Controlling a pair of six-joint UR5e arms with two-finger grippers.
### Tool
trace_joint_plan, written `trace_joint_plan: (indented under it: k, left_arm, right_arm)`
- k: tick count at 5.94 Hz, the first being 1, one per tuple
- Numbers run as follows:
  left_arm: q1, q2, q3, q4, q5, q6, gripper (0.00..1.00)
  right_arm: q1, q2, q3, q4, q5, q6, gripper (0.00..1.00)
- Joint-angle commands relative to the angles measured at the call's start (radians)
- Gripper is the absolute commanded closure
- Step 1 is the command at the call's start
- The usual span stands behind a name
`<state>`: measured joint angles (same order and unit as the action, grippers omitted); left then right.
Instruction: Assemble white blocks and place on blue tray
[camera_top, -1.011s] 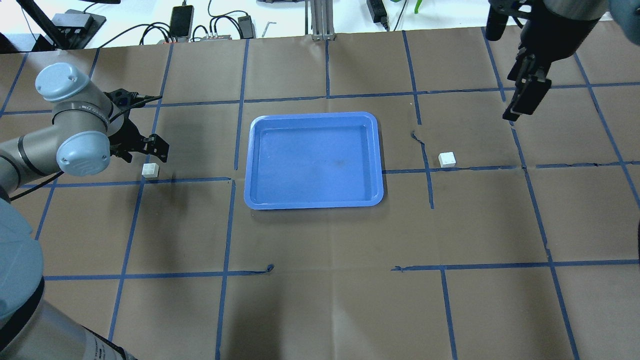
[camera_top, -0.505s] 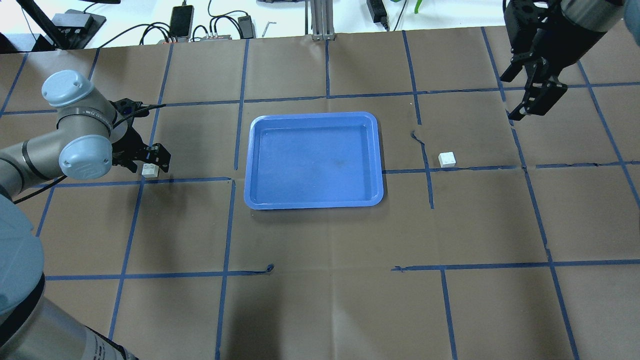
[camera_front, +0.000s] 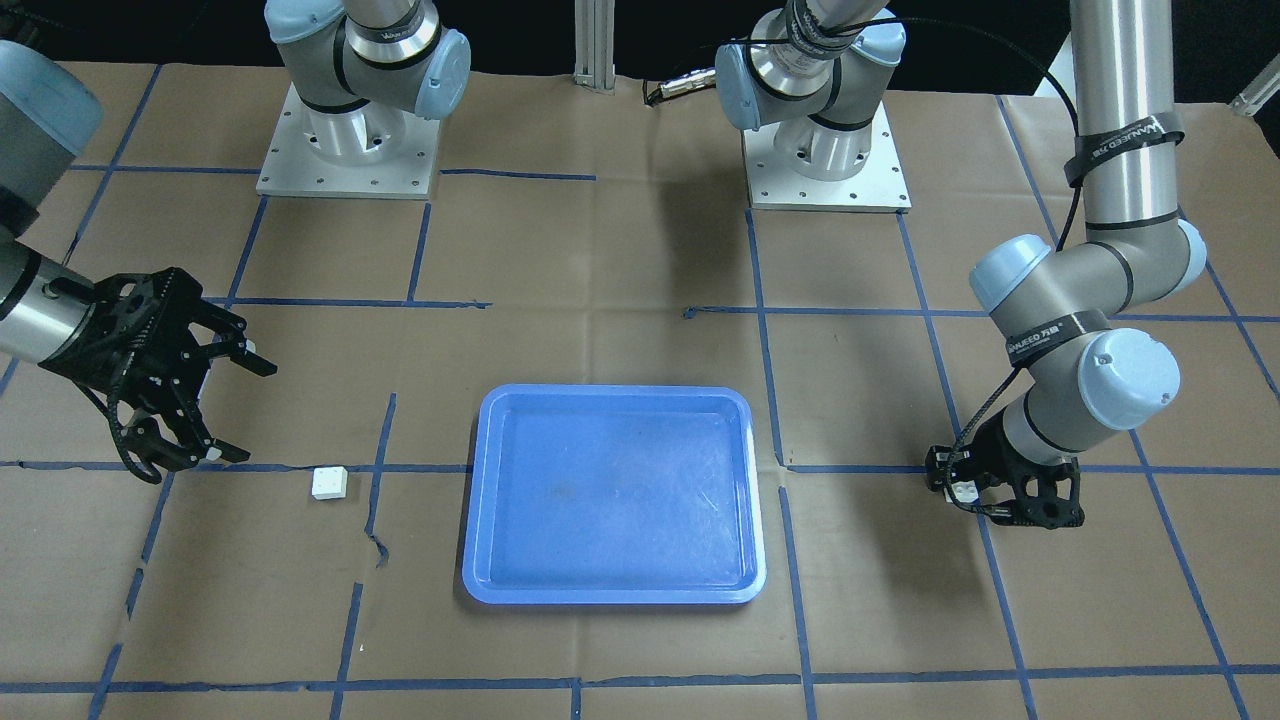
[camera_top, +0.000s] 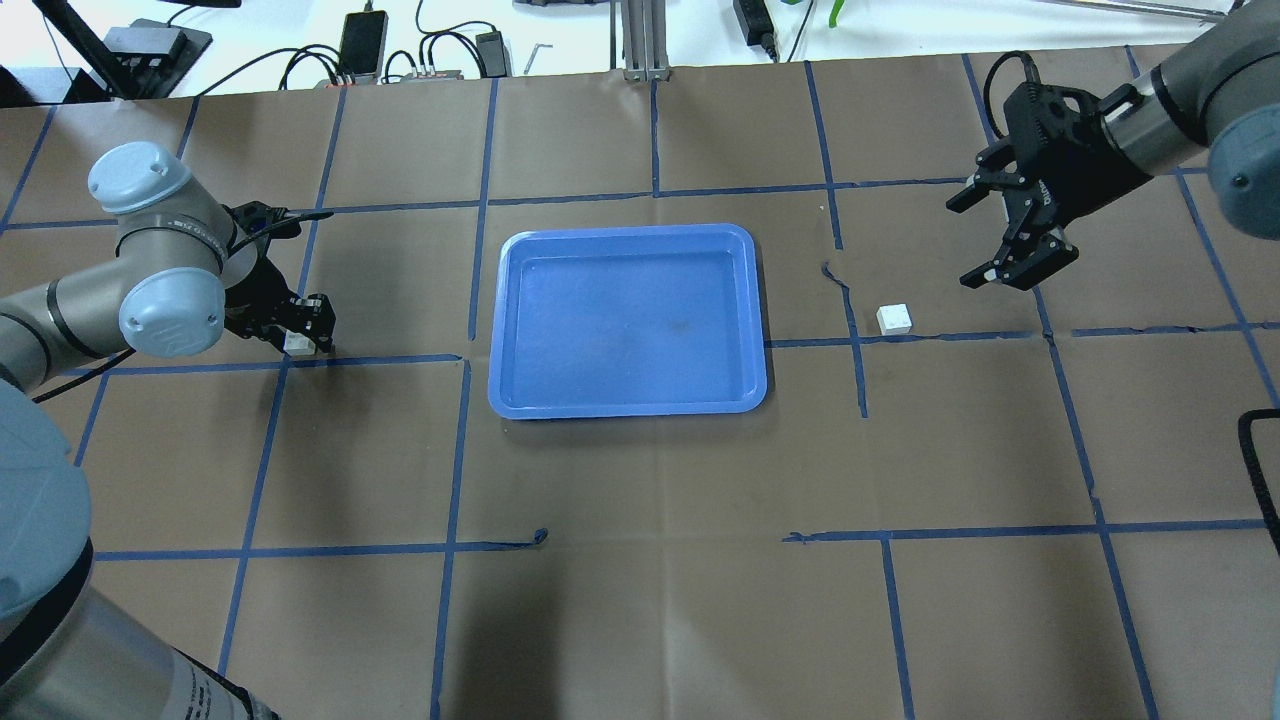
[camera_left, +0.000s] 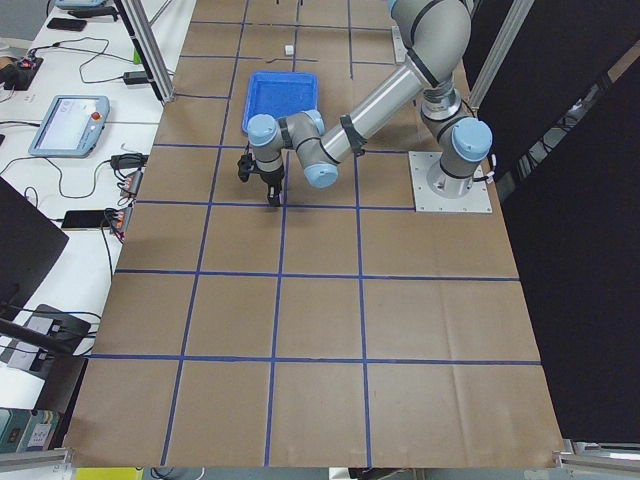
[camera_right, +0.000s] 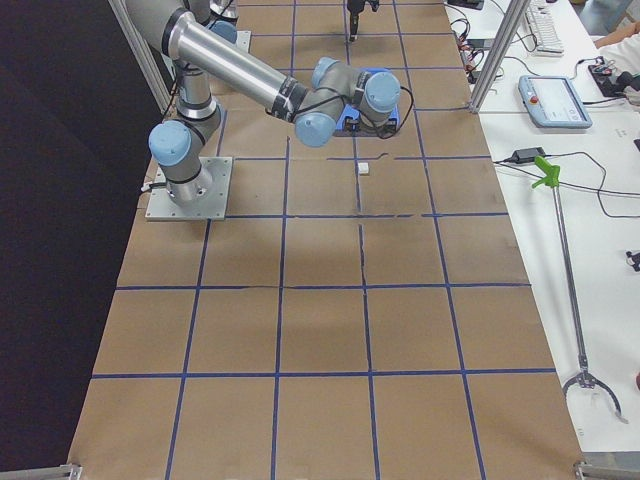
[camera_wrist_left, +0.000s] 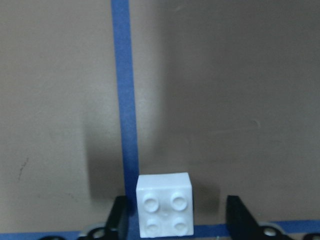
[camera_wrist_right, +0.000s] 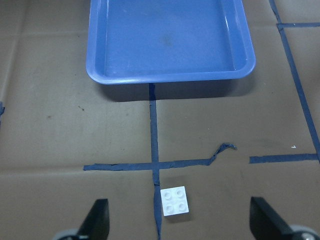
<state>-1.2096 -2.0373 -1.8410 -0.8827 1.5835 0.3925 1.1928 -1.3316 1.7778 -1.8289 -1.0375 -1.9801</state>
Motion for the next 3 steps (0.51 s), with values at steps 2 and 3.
trace_joint_plan:
  k: [2,3]
  left_arm:
    - [-0.011,0.037,0.046,-0.1,0.054,0.002,0.98]
    - [-0.063,0.061,0.116,-0.23,0.044,0.006,0.98]
  right_arm:
    - [-0.042,0.173,0.031,-0.036,0.07,-0.273,0.0]
    - [-0.042,0.204,0.032,-0.038,0.079,-0.279,0.0]
